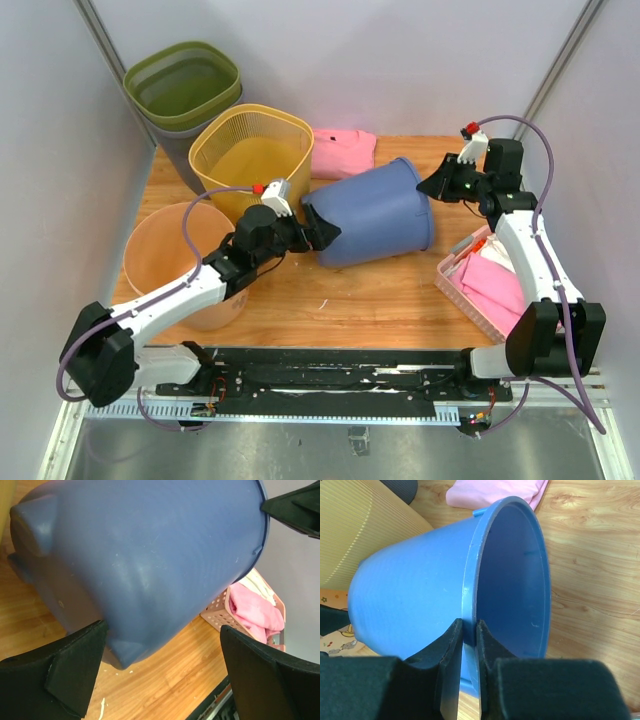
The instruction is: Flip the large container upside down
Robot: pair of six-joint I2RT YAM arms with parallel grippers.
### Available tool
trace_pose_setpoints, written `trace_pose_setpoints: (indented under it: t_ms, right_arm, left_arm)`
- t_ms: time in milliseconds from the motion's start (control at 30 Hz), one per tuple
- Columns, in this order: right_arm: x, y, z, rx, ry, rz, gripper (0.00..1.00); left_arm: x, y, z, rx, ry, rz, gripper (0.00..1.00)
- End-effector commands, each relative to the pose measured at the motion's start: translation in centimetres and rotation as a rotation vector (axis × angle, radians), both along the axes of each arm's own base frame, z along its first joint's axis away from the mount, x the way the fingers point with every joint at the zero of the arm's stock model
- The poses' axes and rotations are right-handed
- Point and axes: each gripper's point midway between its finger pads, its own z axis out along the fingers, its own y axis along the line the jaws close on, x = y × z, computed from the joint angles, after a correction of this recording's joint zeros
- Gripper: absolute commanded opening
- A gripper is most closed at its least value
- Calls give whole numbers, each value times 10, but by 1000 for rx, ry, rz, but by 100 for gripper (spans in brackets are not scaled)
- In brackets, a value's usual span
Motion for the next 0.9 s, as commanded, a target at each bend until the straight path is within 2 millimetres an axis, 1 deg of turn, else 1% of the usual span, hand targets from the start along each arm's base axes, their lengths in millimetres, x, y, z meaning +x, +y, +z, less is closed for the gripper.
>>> trace_pose_setpoints:
  t_ms: [0, 67, 167, 233, 300, 367, 567, 733, 867]
  right_arm:
    - [-16, -1, -39, 15, 155, 5, 0]
    - [-16, 0, -40, 15, 158, 7, 0]
    - [-16, -1, -39, 17, 156, 8, 0]
    - [-16, -1, -37, 18, 152, 8, 0]
    - [-16, -1, -35, 20, 146, 8, 0]
    - [-16, -1, -32, 26, 142, 5, 0]
    - [-14, -6, -29, 27, 140, -23, 0]
    - [-12, -10, -28, 43, 137, -26, 0]
    - [-13, -8, -27, 55, 131, -14, 0]
  left_arm:
    - [-8, -10, -38, -7, 115, -57, 99]
    - [-9, -12, -45, -14, 138, -60, 99]
    - [-4, -1, -59, 33, 171, 13, 99]
    - [-2, 7, -61, 56, 165, 57, 99]
    - [-2, 12, -57, 107, 136, 95, 99]
    - [-1, 14, -44, 143, 100, 126, 99]
    - [-7, 24, -20, 206, 19, 205, 99]
    - [-17, 26, -14, 211, 4, 267, 99]
    - [-23, 33, -19, 195, -12, 394, 99]
